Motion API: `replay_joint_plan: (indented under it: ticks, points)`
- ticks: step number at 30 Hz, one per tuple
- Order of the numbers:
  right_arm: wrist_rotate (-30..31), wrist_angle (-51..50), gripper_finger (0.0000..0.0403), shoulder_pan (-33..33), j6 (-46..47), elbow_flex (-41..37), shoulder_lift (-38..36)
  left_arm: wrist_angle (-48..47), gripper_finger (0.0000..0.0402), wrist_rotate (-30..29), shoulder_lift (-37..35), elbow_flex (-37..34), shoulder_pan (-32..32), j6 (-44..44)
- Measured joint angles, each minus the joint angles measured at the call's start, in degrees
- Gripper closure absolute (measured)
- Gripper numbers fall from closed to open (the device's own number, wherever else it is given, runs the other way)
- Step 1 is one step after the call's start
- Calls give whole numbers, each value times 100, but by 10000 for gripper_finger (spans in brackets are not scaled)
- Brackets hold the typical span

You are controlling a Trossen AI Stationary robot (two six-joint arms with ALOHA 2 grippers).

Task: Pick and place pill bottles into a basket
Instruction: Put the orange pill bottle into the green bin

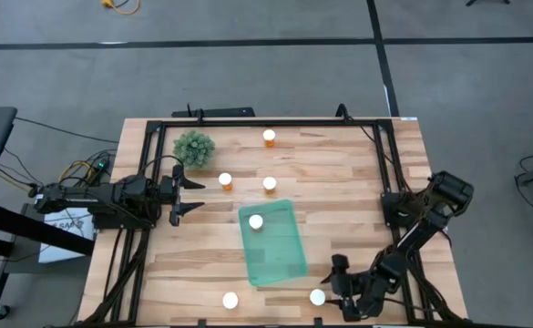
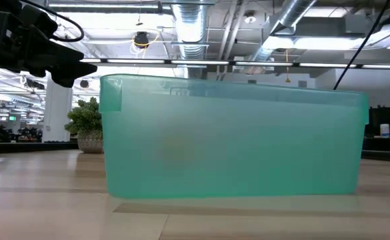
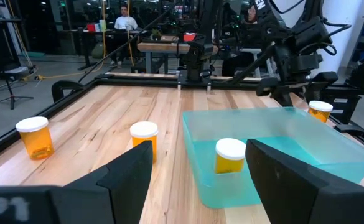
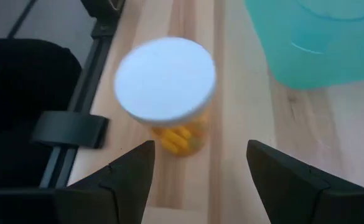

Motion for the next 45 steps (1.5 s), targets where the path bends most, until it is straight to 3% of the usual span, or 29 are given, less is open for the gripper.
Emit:
replay_joint_plan:
  ticks: [9, 36, 45]
  points:
    - [-389, 356, 154, 1, -116, 0, 6, -2, 154, -1, 2, 0, -1, 0]
    - [-782, 950, 156, -595, -1118, 0, 0, 0, 154, 0, 2, 2, 1, 0]
    - [-889, 946, 224, -639, -1165, 2, 0, -2, 154, -2, 0, 0, -1, 0]
